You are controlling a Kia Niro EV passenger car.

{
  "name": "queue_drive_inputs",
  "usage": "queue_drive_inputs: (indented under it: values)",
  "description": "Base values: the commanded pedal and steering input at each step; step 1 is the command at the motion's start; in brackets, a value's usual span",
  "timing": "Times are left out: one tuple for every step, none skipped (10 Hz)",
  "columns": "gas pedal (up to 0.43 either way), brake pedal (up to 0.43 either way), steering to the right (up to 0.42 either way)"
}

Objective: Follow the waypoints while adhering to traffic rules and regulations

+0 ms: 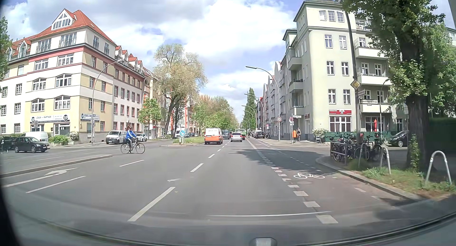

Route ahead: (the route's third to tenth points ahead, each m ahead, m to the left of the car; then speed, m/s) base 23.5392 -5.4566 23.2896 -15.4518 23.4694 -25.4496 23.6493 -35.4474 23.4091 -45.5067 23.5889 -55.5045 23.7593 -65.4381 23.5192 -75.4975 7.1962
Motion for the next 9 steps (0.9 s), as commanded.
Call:
queue_drive_inputs:
  values:
    - [0.0, 0.018, 0.001]
    - [0.0, 0.018, 0.001]
    - [0.0, 0.091, 0.001]
    - [0.0, 0.152, 0.001]
    - [0.0, 0.189, 0.001]
    - [0.0, 0.226, 0.001]
    - [0.0, 0.244, 0.001]
    - [0.0, 0.268, 0.001]
    - [0.0, 0.28, 0.001]
